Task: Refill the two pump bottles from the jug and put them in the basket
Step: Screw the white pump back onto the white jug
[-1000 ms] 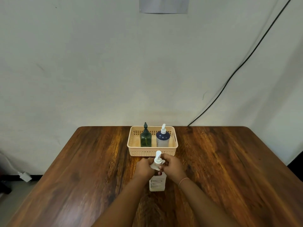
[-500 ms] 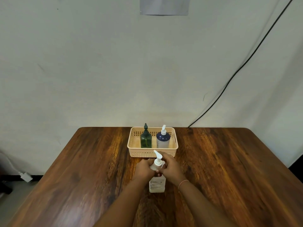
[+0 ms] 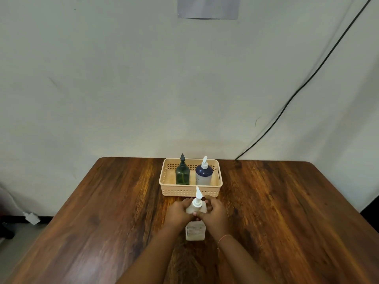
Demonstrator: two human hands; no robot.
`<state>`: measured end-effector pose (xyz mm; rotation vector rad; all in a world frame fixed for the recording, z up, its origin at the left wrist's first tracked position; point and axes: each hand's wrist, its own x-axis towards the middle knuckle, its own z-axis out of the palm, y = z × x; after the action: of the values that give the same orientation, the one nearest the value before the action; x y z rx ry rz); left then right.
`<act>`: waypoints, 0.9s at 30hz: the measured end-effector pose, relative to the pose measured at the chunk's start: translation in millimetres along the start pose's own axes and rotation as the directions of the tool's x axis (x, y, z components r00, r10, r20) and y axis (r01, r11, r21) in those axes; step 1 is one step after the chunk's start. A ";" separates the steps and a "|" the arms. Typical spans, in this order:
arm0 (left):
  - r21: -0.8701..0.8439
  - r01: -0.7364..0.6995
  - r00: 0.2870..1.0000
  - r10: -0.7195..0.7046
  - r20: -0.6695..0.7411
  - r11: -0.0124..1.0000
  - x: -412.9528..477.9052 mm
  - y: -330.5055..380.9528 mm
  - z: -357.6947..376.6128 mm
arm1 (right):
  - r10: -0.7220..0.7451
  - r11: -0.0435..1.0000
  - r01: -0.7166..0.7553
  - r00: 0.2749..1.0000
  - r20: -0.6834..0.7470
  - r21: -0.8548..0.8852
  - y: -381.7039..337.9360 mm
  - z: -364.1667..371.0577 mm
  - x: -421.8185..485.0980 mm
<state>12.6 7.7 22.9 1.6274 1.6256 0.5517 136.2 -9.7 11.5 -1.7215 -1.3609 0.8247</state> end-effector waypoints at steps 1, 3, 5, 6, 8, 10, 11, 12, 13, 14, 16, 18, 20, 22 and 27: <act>-0.010 0.002 1.000 -0.002 0.000 1.000 -1.9 -1.2 -0.2 | 0.029 1.000 -0.029 1.000 0.001 -0.013 2.9 0.8 -3.0; -0.046 0.022 1.000 -0.022 -0.002 0.999 -7.6 -4.9 2.1 | 0.080 0.997 -0.080 0.995 0.054 0.013 6.7 1.2 -8.7; -0.104 0.064 0.998 -0.065 -0.003 0.992 -12.8 -10.2 6.0 | 0.092 0.995 -0.096 0.988 0.124 0.025 8.9 1.4 -13.0; -0.171 0.091 0.996 -0.092 0.001 0.981 -14.2 -13.0 7.5 | 0.095 0.995 -0.099 0.985 0.144 0.019 10.0 2.2 -14.6; -0.369 0.131 0.991 -0.125 0.041 0.920 -17.9 -14.0 9.1 | 0.097 0.995 -0.097 0.989 0.115 -0.013 11.4 4.6 -17.9; -0.496 0.143 0.990 -0.117 0.083 0.856 -19.8 -10.5 10.1 | 0.113 0.994 -0.112 0.992 0.058 -0.014 11.9 6.2 -20.0; -0.529 0.145 0.989 -0.105 0.105 0.836 -20.2 -7.1 11.1 | 0.123 0.992 -0.123 0.992 0.038 -0.002 12.6 5.9 -19.9; -0.557 0.149 0.987 -0.091 0.130 0.817 -20.0 -3.0 12.4 | 0.128 0.992 -0.129 0.992 0.018 0.005 13.5 4.8 -18.9; -0.584 0.155 0.985 -0.077 0.157 0.797 -19.6 2.7 14.7 | 0.130 0.992 -0.130 0.991 -0.007 0.006 15.3 2.3 -17.3; -0.598 0.158 0.982 -0.061 0.179 0.786 -18.9 9.0 17.6 | 0.131 0.991 -0.131 0.991 -0.039 0.003 17.1 -1.4 -15.5; -0.572 0.136 0.981 -0.030 0.191 0.809 -14.5 22.8 26.0 | 0.140 0.990 -0.141 0.982 -0.126 0.000 21.1 -11.6 -11.8; -0.516 0.095 0.979 0.015 0.204 0.851 -9.0 36.9 36.7 | 0.145 0.989 -0.150 0.966 -0.212 -0.007 25.4 -23.0 -8.1; -0.479 0.071 0.970 0.051 0.236 0.875 -2.7 48.7 49.6 | 0.148 0.986 -0.162 0.951 -0.272 -0.028 31.2 -34.4 -3.7; -0.463 0.072 0.965 0.057 0.258 0.884 2.8 57.0 61.7 | 0.164 0.982 -0.185 0.938 -0.305 -0.041 37.2 -44.8 0.7; -0.462 0.099 0.957 0.042 0.286 0.881 14.5 68.5 79.8 | 0.184 0.977 -0.208 0.930 -0.318 -0.042 47.2 -60.8 16.9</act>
<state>118.7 11.7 22.2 1.2464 1.1807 0.6079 214.0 -10.0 -0.4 -1.9750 -1.0292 0.5797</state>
